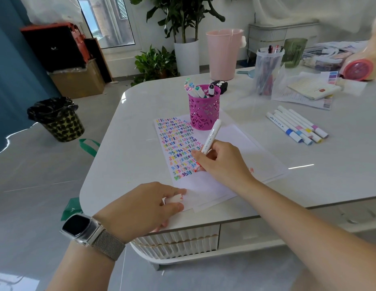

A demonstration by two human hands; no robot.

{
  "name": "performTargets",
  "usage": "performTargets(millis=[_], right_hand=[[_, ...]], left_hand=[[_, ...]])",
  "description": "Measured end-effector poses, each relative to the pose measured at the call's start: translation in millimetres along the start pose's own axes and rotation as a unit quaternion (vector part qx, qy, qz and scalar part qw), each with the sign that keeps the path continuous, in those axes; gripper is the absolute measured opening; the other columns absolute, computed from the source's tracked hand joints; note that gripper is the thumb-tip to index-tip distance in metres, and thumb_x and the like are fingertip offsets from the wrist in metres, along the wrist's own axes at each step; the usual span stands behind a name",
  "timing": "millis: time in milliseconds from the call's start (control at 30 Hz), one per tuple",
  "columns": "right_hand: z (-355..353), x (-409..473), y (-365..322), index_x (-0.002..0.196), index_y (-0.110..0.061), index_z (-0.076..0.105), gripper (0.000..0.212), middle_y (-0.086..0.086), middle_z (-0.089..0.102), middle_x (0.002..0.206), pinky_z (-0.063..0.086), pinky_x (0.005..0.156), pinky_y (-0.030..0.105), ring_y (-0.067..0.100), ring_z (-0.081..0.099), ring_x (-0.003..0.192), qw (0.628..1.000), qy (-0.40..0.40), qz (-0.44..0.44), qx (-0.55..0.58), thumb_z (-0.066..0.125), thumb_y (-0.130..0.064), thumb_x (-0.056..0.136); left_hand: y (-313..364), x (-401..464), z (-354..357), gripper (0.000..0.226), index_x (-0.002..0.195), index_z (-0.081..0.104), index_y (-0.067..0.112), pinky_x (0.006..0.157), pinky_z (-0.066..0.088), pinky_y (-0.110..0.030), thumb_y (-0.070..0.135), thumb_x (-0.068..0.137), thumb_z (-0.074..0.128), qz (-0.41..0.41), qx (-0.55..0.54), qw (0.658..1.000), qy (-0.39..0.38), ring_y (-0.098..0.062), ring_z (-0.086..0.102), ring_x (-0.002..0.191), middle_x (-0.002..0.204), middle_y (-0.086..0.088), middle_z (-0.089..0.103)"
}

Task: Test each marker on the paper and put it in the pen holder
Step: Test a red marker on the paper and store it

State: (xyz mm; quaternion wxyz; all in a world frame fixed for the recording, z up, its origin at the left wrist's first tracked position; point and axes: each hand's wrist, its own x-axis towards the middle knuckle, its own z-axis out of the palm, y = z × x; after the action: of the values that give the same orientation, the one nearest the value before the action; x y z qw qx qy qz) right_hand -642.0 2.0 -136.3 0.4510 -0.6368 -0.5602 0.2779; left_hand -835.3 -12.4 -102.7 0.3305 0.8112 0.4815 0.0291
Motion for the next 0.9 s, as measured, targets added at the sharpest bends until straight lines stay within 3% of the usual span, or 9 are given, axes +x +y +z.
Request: performTargets(millis=[100,167,267,367,500,700,900], right_hand=[[0.6,-2.7,-3.6,0.080,-0.016,0.063,0.023,-0.004,0.069,0.065,0.044,0.052,0.011,-0.001,0.064,0.054,1.000,0.011,0.000,0.029,0.067,-0.037,0.086],[-2.6,-2.0,-8.6,0.077,-0.014,0.065,0.024,-0.004,0.068,0.062,0.041,0.050,0.016,0.000,0.058,0.047,0.993,0.058,0.019,0.097,0.067,-0.037,0.086],[-15.5,2.5,-22.5,0.071,-0.011,0.065,0.026,-0.008,0.061,0.051,0.035,0.043,0.020,0.003,0.047,0.038,0.962,0.138,0.061,0.228,0.068,-0.032,0.087],[-32.1,1.1,-39.5,0.072,-0.008,0.064,0.024,-0.009,0.052,0.042,0.030,0.037,0.017,0.005,0.038,0.036,0.929,0.163,0.078,0.322,0.071,-0.027,0.084],[-44.8,-10.1,-53.6,0.075,-0.010,0.065,0.017,-0.006,0.059,0.050,0.038,0.040,0.018,0.006,0.047,0.043,0.934,0.105,0.048,0.337,0.069,-0.022,0.086],[-37.9,-21.4,-56.7,0.075,-0.006,0.066,0.026,0.007,0.064,0.059,0.038,0.041,0.022,0.015,0.047,0.047,0.936,0.001,0.106,0.334,0.051,-0.018,0.093],[-32.3,-26.5,-59.7,0.070,-0.006,0.061,0.024,0.007,0.064,0.057,0.038,0.041,0.024,0.013,0.047,0.044,0.955,-0.019,0.085,0.285,0.050,-0.012,0.090]], left_hand=[[2.6,-0.7,-0.9,0.030,0.121,0.055,0.046,0.057,0.038,-0.007,0.039,0.092,0.052,0.004,0.025,1.000,0.009,0.001,0.057,0.052,0.058,0.007,0.062],[4.5,-1.8,-1.5,0.027,0.117,0.058,0.045,0.056,0.037,-0.010,0.043,0.091,0.052,0.007,0.058,0.998,0.031,0.001,0.055,0.052,0.056,0.011,0.058],[7.8,-2.9,-2.3,0.027,0.099,0.063,0.042,0.064,0.047,-0.022,0.057,0.088,0.044,0.002,0.120,0.988,0.098,-0.003,0.058,0.059,0.059,0.011,0.059],[11.5,-1.2,-3.0,0.037,0.086,0.058,0.033,0.065,0.050,-0.029,0.063,0.087,0.036,-0.013,0.161,0.973,0.164,-0.007,0.061,0.064,0.067,0.009,0.063],[18.9,1.5,1.6,0.037,0.082,0.056,0.028,0.065,0.051,-0.029,0.060,0.088,0.038,-0.015,0.149,0.963,0.222,-0.009,0.061,0.067,0.068,0.008,0.065],[27.4,7.9,10.9,0.039,0.076,0.052,0.024,0.066,0.050,-0.031,0.059,0.088,0.040,-0.021,0.120,0.959,0.256,-0.015,0.061,0.072,0.071,0.008,0.064],[29.8,7.1,13.4,0.040,0.074,0.050,0.023,0.065,0.050,-0.033,0.059,0.088,0.040,-0.013,0.111,0.958,0.264,-0.015,0.060,0.070,0.068,0.007,0.064]])
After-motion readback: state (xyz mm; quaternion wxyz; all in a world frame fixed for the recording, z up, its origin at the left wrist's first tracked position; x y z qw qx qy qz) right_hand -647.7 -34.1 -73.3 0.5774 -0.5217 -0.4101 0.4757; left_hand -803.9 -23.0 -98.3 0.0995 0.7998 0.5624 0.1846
